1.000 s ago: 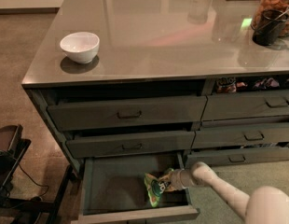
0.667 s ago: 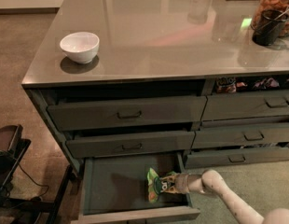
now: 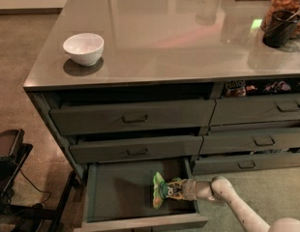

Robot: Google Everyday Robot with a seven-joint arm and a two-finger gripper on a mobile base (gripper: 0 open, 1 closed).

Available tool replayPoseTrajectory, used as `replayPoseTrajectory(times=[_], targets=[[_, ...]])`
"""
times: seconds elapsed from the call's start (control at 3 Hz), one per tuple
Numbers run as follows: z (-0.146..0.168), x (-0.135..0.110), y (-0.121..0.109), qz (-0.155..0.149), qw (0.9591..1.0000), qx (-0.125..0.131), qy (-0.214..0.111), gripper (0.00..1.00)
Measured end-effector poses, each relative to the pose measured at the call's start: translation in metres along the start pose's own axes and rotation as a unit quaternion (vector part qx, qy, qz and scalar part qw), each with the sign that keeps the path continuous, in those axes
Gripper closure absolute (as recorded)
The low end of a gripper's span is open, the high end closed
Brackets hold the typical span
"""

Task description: Pick green rice chip bag from bottom drawer and place on counter

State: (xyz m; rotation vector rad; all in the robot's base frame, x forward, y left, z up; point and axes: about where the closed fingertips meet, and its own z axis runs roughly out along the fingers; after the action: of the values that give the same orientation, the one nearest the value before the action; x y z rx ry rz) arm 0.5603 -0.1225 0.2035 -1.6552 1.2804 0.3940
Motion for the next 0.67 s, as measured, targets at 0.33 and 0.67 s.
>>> replayPoseTrajectory(times=[0.33,0.67], targets=[[0.004,-0.004,-0.005,0.074,0.9945,0.021,-0.071,1.00],[-0.021,-0.018,-0.029,0.117,0.9853,0.028,-0.122,1.00]])
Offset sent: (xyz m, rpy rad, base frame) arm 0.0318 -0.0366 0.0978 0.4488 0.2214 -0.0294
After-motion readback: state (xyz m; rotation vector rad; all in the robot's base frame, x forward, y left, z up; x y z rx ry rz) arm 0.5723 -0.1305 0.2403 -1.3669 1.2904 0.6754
